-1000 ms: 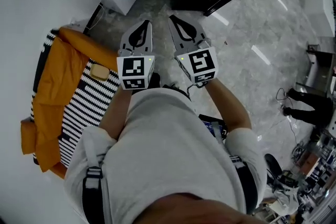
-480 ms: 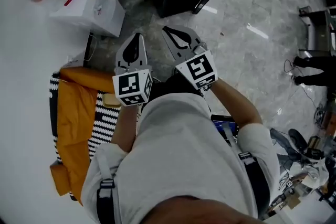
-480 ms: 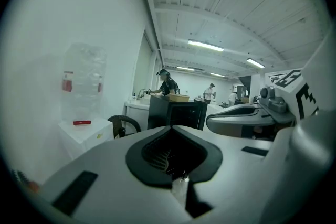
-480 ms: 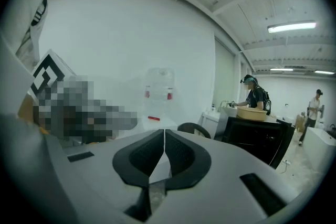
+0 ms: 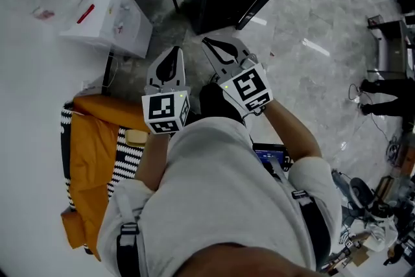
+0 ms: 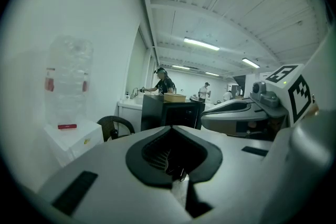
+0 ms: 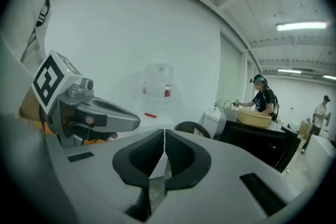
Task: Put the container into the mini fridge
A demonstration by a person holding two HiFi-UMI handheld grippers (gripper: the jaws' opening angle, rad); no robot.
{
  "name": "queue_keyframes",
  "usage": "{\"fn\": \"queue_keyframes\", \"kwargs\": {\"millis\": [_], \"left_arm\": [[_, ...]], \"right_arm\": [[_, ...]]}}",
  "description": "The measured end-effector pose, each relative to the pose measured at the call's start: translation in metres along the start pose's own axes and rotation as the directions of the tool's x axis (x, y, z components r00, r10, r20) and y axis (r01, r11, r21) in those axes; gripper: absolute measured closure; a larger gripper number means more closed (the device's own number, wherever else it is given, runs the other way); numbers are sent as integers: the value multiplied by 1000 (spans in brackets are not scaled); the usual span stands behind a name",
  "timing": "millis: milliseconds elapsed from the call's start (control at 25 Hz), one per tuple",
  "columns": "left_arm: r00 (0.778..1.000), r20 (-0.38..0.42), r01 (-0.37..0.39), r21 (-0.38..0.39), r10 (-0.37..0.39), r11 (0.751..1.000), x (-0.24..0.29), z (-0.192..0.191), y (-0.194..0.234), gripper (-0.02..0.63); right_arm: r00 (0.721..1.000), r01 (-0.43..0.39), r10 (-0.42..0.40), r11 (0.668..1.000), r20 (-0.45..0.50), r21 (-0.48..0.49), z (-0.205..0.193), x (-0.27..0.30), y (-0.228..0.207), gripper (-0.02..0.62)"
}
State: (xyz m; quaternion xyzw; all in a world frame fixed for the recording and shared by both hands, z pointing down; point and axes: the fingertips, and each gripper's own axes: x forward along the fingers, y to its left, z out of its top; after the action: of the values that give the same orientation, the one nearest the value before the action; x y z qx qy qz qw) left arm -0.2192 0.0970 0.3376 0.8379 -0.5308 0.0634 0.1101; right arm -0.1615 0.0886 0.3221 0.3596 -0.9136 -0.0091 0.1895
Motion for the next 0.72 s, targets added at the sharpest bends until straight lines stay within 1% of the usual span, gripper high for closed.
{"fn": "queue_keyframes", "kwargs": {"millis": [240, 360, 520, 720], "left_arm": [[1000, 0, 15, 86, -15, 996, 65, 31, -11, 594], [999, 10, 29, 111, -31, 993, 101, 50, -22, 594], [998, -2, 55, 123, -55, 991, 143, 63, -41, 594], [998, -27, 66, 103, -63, 992, 182, 64, -66, 594]], "right_arm": [[1000, -31, 31, 998, 0, -53, 6, 7, -60, 555], [1000, -21, 22, 996, 8, -88, 10, 10, -96, 555], [999, -18, 21, 996, 29, -92, 19, 9, -139, 555], [1000, 1, 1, 994, 19, -114, 15, -4, -190, 555]]}}
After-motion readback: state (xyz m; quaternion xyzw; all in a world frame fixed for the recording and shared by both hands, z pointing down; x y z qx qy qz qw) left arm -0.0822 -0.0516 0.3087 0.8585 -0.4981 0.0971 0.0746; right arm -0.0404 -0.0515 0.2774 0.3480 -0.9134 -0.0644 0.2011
